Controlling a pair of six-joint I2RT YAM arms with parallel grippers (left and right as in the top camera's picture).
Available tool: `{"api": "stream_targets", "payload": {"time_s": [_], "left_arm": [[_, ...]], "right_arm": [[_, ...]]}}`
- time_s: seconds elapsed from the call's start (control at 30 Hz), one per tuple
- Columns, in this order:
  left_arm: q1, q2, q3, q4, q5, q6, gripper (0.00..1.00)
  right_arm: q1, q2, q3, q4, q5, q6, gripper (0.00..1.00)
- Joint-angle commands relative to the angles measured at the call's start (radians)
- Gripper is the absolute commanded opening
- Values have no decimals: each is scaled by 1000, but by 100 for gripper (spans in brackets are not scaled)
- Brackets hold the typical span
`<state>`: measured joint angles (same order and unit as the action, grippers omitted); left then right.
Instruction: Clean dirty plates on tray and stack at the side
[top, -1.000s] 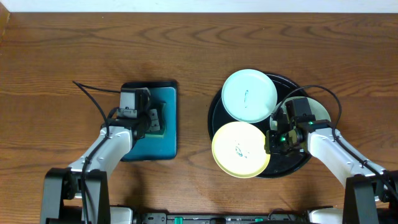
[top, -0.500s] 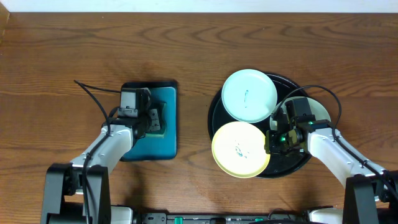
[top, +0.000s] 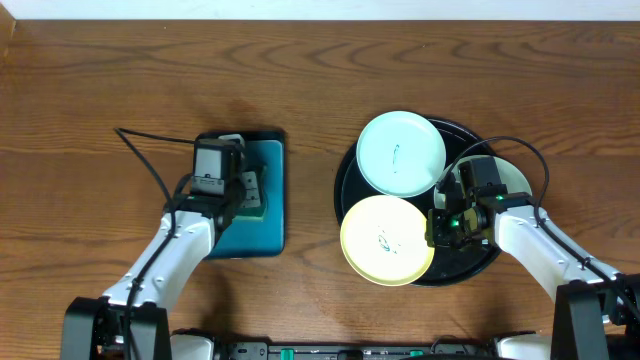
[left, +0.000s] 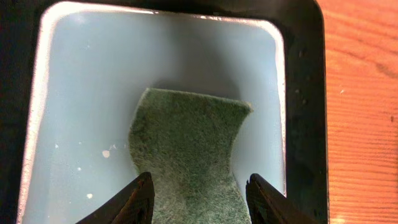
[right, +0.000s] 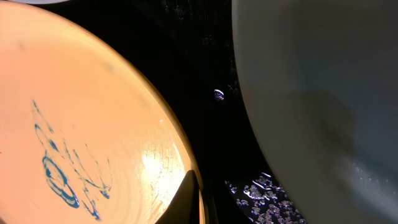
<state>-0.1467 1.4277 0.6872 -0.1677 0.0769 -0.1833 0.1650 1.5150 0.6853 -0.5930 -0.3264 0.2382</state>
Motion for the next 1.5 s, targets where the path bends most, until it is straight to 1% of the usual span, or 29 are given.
{"api": "stream_targets", "payload": {"time_s": [0.0,0.2,0.93,1.13,1.2,1.27,1.47], "left_arm": [[-23,37,20,-2,-84,6,49],[-23,80,20,-2,-90,6,50],[-23,95,3,-2,-85,1,48],[-23,141,3,8,-85,1,46],[-23,161,3,11,-85,1,44],[-23,183,3,14,-85,1,43],[-23,227,3,14,-85,2,33]], "right_arm": [[7,6,12,5,9,5,4],[7,6,12,3,9,4,4],[7,6,12,3,9,4,4],[7,6,12,3,9,4,3],[7,6,12,2,9,4,3],[7,6,12,3,9,4,3],[7,6,12,3,9,5,3]]}}
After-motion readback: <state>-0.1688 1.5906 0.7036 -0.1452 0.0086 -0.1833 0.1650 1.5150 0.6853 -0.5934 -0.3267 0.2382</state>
